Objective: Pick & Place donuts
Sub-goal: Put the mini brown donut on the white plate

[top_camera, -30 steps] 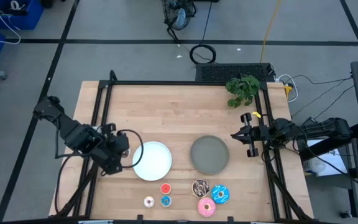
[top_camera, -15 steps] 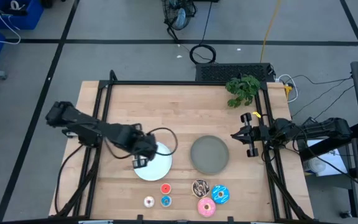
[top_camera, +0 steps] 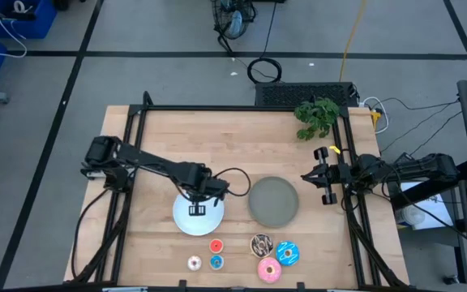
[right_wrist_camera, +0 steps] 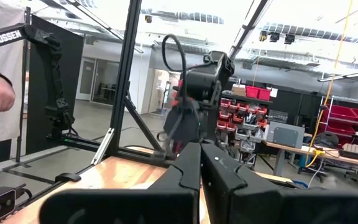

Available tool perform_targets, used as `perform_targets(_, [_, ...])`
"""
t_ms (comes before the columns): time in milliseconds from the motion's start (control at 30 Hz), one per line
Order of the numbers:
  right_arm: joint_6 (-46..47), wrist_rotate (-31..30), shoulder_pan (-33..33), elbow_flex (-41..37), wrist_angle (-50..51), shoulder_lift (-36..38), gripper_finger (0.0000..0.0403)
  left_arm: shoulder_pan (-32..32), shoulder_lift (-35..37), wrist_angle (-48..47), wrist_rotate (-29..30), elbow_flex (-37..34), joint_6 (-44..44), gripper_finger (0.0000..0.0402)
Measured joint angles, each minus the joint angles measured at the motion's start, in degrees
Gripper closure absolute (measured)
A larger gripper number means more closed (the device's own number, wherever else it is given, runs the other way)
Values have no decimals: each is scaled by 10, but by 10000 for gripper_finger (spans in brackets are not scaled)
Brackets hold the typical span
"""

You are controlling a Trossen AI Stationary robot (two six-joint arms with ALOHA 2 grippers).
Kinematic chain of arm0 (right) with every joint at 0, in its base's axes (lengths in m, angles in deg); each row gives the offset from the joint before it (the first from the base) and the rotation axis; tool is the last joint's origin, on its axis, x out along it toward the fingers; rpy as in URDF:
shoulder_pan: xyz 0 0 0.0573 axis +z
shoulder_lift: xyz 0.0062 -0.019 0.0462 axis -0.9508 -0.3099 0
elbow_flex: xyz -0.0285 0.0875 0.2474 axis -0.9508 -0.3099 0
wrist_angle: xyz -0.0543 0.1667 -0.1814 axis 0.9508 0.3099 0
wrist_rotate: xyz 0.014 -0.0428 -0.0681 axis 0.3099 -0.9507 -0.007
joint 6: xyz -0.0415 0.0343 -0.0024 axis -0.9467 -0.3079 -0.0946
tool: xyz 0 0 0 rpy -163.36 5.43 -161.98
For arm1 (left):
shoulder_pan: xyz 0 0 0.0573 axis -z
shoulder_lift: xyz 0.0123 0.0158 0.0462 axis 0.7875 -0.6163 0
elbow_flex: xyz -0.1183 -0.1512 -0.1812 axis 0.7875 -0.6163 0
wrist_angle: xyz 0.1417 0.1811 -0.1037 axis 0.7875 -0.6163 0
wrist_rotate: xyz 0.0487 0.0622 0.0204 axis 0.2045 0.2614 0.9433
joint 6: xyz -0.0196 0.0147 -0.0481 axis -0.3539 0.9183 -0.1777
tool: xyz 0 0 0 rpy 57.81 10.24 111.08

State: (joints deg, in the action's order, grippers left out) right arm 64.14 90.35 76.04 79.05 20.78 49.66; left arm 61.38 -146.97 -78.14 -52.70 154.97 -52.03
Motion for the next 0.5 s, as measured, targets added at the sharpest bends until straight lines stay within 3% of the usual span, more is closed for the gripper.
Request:
perform_targets(200, [5,0,0,0,0,0,403,-6,-40,43,-19,0,31,395])
perform_targets(500, [5,0,0,0,0,0,403,-11,-52,41,-26,0,49,356])
